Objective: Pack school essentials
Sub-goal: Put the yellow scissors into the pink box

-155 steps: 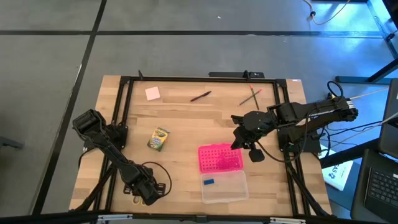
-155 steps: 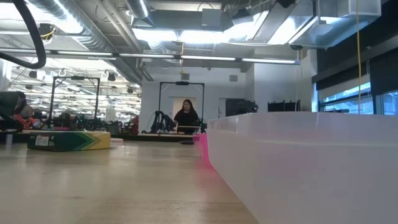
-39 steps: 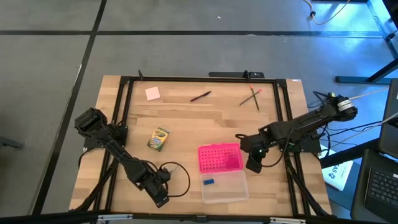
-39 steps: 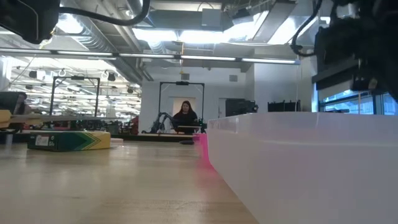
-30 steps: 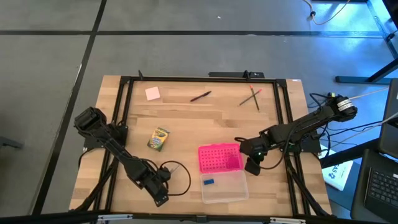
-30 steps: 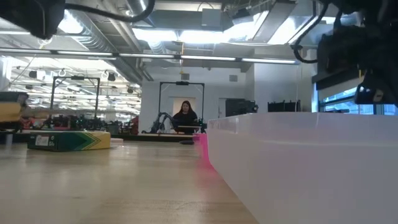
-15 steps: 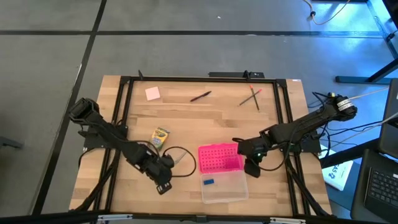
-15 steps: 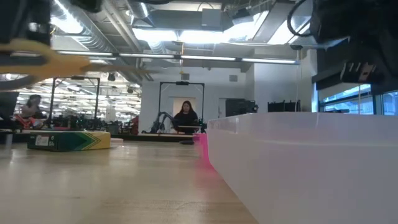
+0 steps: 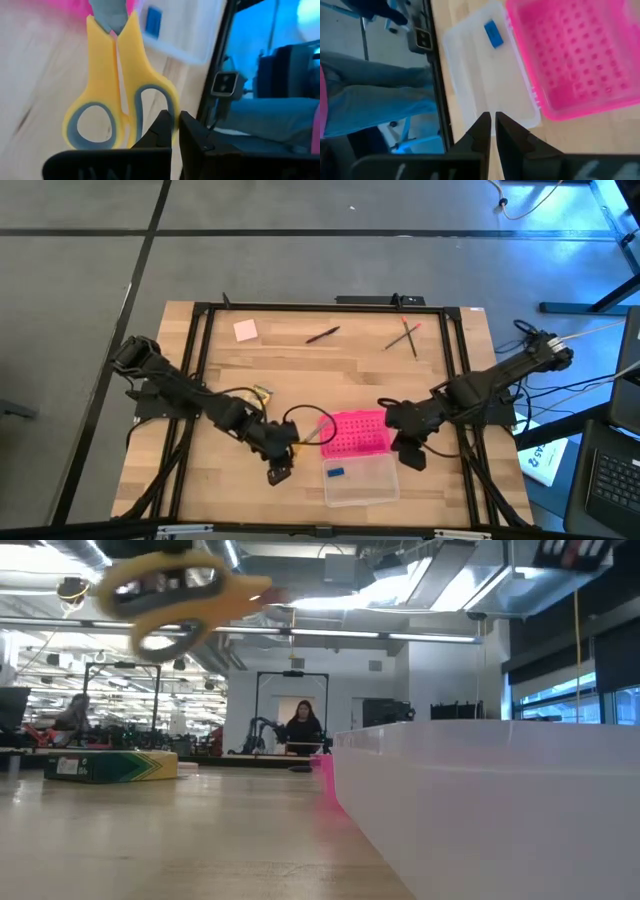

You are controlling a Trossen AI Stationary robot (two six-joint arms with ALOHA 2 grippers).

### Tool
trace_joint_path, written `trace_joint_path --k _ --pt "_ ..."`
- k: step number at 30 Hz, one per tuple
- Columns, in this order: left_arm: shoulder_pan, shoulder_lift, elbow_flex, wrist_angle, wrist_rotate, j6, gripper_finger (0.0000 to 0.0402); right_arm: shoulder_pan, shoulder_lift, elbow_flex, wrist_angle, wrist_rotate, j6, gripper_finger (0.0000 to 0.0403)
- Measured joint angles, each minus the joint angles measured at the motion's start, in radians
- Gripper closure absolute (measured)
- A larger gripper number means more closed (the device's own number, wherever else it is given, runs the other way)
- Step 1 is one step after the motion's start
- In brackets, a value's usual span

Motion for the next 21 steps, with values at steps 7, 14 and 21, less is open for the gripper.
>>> trace_joint_path --k 7,14,21 --pt "0.046 0.001 0.000 0.178 -0.030 0.124 0.0400 0.063 -0.001 0.151 -0.053 0.143 0.000 0.0373" --pt "0.065 0.024 0.000 0.305 -0.033 0.214 0.0399 0.107 -0.001 0.200 -0.063 0.226 0.010 0.0373" --pt "0.057 0.082 0.000 0.373 -0.023 0.254 0.0399 0.136 -0.008 0.200 -0.077 0.233 0.028 0.0373"
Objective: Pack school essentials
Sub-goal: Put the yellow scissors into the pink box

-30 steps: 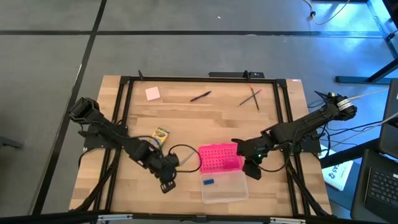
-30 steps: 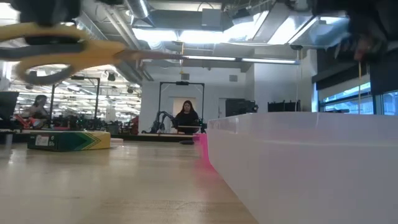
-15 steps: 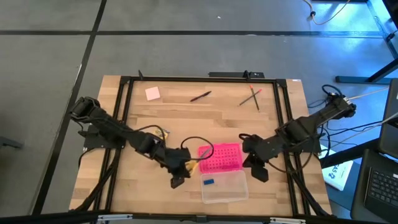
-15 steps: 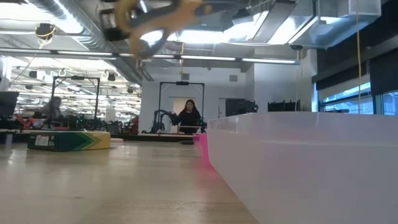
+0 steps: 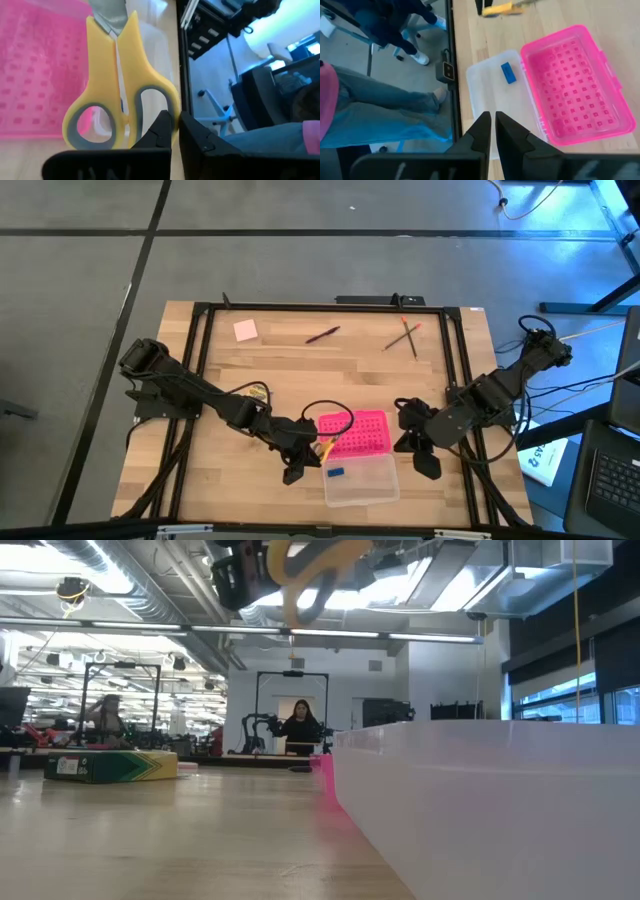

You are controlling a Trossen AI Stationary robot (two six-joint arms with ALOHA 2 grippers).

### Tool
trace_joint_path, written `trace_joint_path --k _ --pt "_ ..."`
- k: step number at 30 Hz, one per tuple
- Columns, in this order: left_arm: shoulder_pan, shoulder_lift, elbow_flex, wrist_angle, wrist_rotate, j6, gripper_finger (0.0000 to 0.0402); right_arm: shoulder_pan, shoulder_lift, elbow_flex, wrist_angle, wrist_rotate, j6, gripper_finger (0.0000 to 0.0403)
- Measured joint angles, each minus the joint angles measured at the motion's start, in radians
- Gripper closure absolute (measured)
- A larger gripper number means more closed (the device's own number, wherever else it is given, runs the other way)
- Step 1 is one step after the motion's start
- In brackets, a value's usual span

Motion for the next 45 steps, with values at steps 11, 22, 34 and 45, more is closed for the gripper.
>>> trace_joint_path --k 11,22,34,45 --pt "-0.019 0.101 0.000 0.186 0.008 0.104 0.0399 0.001 -0.064 0.001 0.001 0.141 -0.004 0.0373" --pt "-0.035 0.223 -0.001 0.324 -0.001 0.165 0.0399 0.001 -0.068 0.000 0.002 0.182 -0.005 0.0373" --pt "-0.036 0.307 0.000 0.405 0.002 0.181 0.0396 0.001 -0.067 0.000 0.002 0.184 -0.005 0.0373" --pt "-0.066 0.307 -0.001 0.313 0.004 0.182 0.0395 0.001 -0.067 0.000 0.003 0.184 -0.005 0.0373"
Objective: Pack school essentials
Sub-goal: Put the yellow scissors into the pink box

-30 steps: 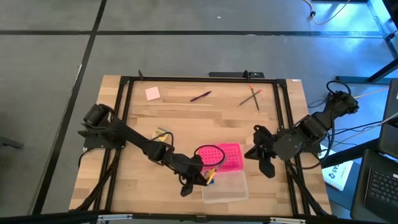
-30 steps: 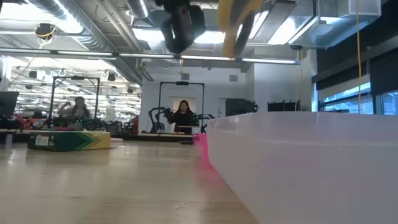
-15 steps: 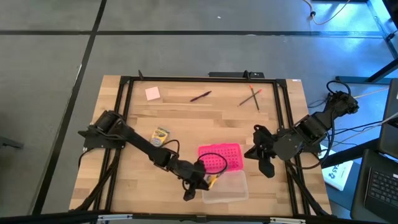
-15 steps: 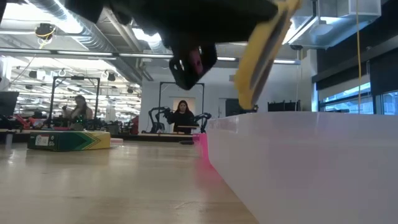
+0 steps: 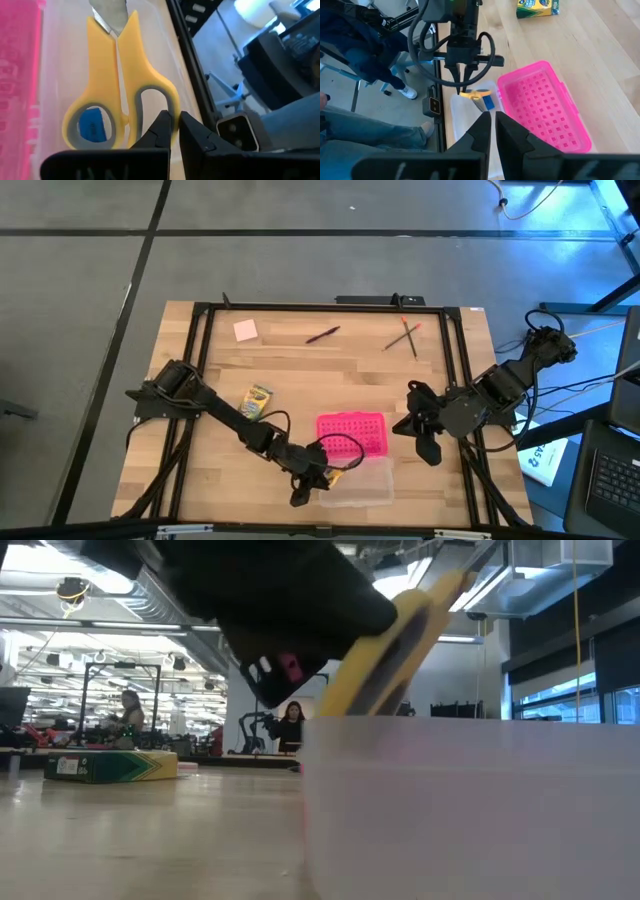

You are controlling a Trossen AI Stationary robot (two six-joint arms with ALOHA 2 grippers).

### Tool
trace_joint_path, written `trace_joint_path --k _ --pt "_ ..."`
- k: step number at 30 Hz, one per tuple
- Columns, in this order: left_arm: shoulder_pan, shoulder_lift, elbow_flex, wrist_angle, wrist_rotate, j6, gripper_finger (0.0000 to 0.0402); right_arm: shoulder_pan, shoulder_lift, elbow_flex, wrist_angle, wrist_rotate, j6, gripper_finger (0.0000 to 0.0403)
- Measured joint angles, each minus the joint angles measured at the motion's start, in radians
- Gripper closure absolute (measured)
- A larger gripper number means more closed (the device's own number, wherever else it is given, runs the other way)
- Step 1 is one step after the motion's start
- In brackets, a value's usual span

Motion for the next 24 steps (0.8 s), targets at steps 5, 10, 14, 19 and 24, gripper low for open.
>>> trace_joint_path --k 5,10,14,19,24 --pt "0.003 0.000 0.000 -0.028 0.001 -0.001 0.0395 0.000 0.000 0.000 0.000 0.000 0.003 0.0373" --pt "0.002 0.000 0.000 -0.098 0.049 -0.006 0.0395 0.000 0.000 0.000 0.001 0.000 0.003 0.0373" --pt "0.002 0.000 0.000 -0.140 0.092 -0.007 0.0395 0.000 0.000 0.000 0.001 0.000 0.003 0.0373" --pt "0.004 0.000 0.000 -0.154 0.120 0.000 0.0394 0.000 0.000 0.000 0.001 0.000 0.003 0.0373" --pt "0.012 0.000 0.000 -0.156 0.131 -0.004 0.0380 0.000 0.000 0.000 0.001 0.000 0.003 0.0373"
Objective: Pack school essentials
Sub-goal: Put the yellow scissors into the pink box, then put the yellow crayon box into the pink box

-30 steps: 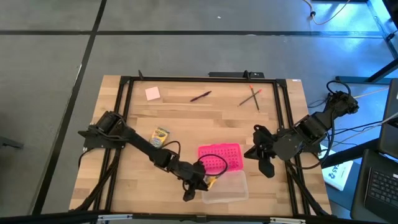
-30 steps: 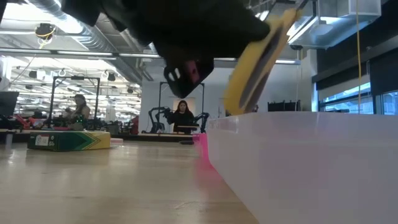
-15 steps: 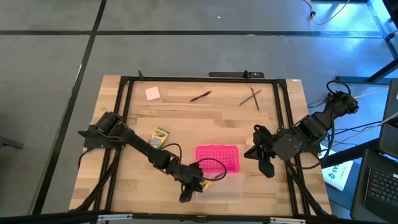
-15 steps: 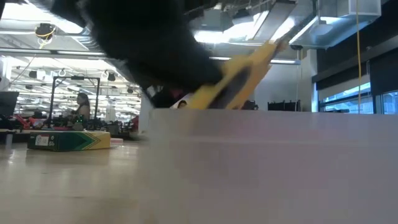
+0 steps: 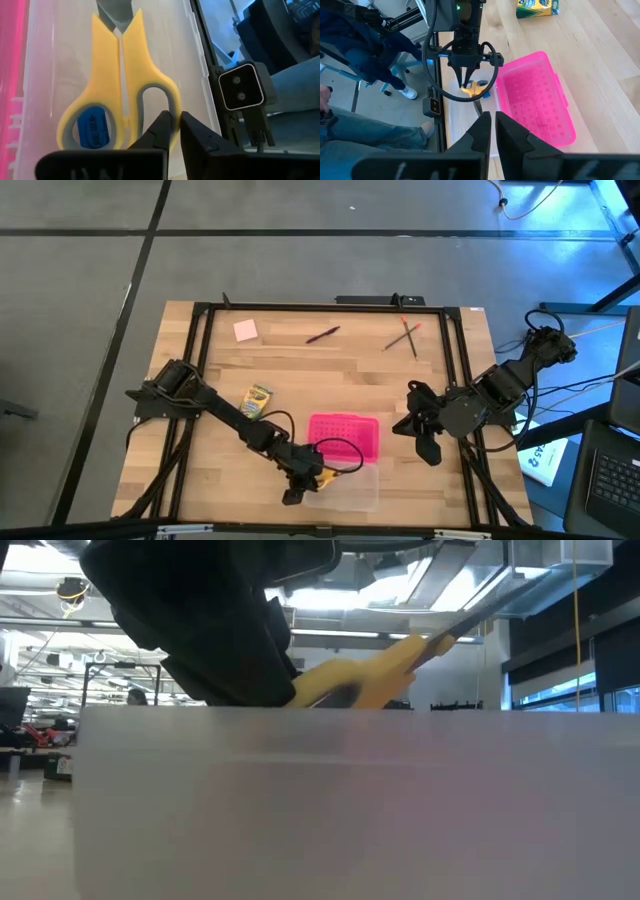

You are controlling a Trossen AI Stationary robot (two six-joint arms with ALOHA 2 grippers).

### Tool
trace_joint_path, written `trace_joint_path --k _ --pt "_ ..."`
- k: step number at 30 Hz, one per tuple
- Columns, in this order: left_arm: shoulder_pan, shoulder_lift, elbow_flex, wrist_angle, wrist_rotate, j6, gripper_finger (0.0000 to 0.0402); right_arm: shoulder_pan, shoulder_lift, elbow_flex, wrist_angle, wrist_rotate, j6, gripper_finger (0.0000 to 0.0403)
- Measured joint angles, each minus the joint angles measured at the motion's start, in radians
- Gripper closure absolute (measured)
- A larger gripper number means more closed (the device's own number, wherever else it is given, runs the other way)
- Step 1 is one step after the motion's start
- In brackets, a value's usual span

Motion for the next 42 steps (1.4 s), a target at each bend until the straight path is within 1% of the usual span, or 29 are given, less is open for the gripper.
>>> trace_joint_path --k 6,13,17,20,26,31,33,35,39,42 --pt "0.004 0.000 0.000 -0.004 0.000 -0.024 0.0358 0.000 0.000 0.000 0.000 0.000 0.000 0.0373" --pt "0.006 0.000 0.000 -0.003 0.000 -0.028 0.0342 0.000 0.000 0.000 0.000 0.000 0.000 0.0373" --pt "0.009 -0.001 0.000 -0.002 0.002 -0.029 0.0339 0.000 0.000 0.000 0.000 0.000 0.000 0.0373" --pt "0.026 -0.027 -0.001 -0.010 0.039 -0.037 0.0343 0.000 0.000 0.000 0.000 0.000 -0.001 0.0373" --pt "0.063 -0.132 -0.001 -0.068 0.049 -0.057 0.0344 0.000 0.000 0.000 -0.001 0.000 -0.005 0.0373" --pt "0.102 -0.266 -0.001 -0.108 0.052 -0.057 0.0342 -0.001 0.028 -0.029 0.006 0.025 -0.054 0.0373" --pt "0.122 -0.323 -0.001 -0.136 0.045 -0.057 0.0343 -0.008 0.042 -0.053 0.004 0.017 -0.064 0.0373" --pt "0.142 -0.384 -0.001 -0.196 0.020 -0.057 0.0346 -0.020 0.043 -0.084 0.005 -0.005 -0.077 0.0373" --pt "0.173 -0.500 0.000 -0.358 -0.077 -0.057 0.0352 -0.067 0.045 -0.158 0.041 -0.050 -0.072 0.0373" --pt "0.190 -0.565 0.000 -0.482 -0.145 -0.061 0.0352 -0.118 0.046 -0.232 0.113 -0.125 -0.101 0.0373"
